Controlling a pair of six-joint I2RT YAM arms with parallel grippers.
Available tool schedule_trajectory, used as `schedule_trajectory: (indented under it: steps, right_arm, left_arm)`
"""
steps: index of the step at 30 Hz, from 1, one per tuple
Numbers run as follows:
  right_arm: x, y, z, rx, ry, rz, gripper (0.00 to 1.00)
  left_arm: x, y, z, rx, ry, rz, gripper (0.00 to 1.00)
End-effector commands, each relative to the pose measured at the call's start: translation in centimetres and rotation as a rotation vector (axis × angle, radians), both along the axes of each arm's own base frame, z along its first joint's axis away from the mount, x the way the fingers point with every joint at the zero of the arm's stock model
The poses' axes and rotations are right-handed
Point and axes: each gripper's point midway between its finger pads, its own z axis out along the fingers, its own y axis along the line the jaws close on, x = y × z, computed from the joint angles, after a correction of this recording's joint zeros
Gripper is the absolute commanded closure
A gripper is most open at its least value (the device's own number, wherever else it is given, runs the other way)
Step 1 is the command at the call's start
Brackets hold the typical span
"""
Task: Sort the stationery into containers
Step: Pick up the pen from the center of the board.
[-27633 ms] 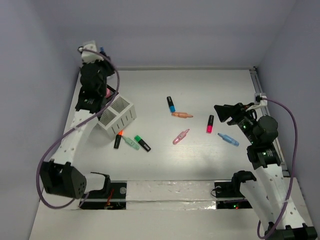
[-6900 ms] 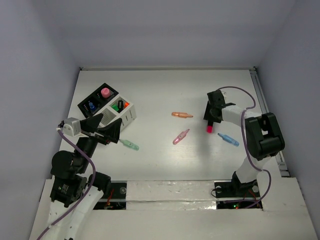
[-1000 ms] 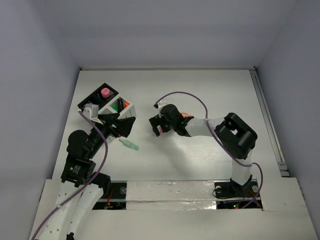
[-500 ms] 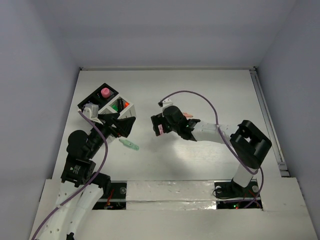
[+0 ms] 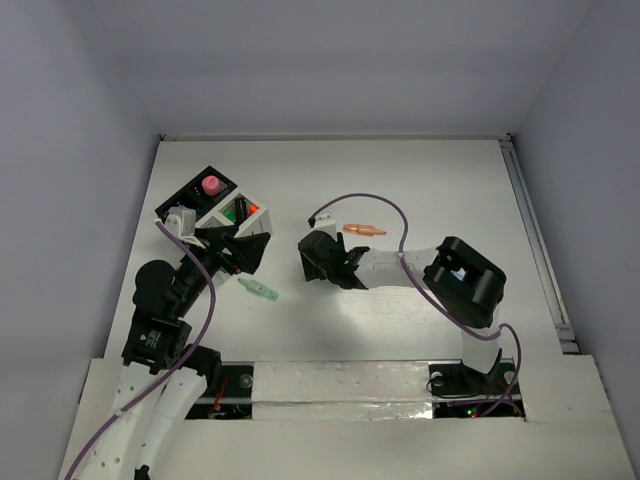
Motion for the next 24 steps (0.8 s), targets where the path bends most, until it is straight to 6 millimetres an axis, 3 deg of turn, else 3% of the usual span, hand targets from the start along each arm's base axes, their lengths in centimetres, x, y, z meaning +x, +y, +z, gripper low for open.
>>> schedule_trajectory:
  steps: [1, 3, 9, 14, 17, 19, 24]
  right_arm:
    - [0.2, -1.7, -1.4, -0.066, -0.003, -0.116, 0.32]
    - [0.3, -2.2, -1.9, -0.079, -0.006, -0.140, 0.43]
    - [0.3, -2.6, -1.8, -0.079, -0.014, -0.159, 0.59]
    - [-0.4, -3.2, -2.0, -0.080, 0.006, -0.156, 0.56]
    - [-0.7, -3.7, -2.0, -0.082, 0.007, -0.161, 0.61]
    - [-0.8, -4.1, -2.0, -0.094, 0.005, -0.166, 0.75]
    - [-0.7, -4.3, 0.6, -0.072, -0.027, -0.156, 0.86]
  left_arm:
    - [-0.2, -0.1, 1.8, -0.021, -0.067, -0.014, 0.01]
    - [-0.2, -0.2, 1.8, -0.019, -0.067, -0.013, 0.01]
    - [-0.1, -0.2, 1.8, -0.019, -0.065, -0.013, 0.01]
    - [-0.1, -0.2, 1.8, -0.021, -0.064, -0.017, 0.01]
    - [-0.1, -0.2, 1.9, -0.022, -0.067, -0.017, 0.01]
    - [-0.1, -0.3, 1.8, -0.023, -0.066, -0.018, 0.01]
    - [-0.1, -0.3, 1.7, -0.025, -0.061, -0.019, 0.01]
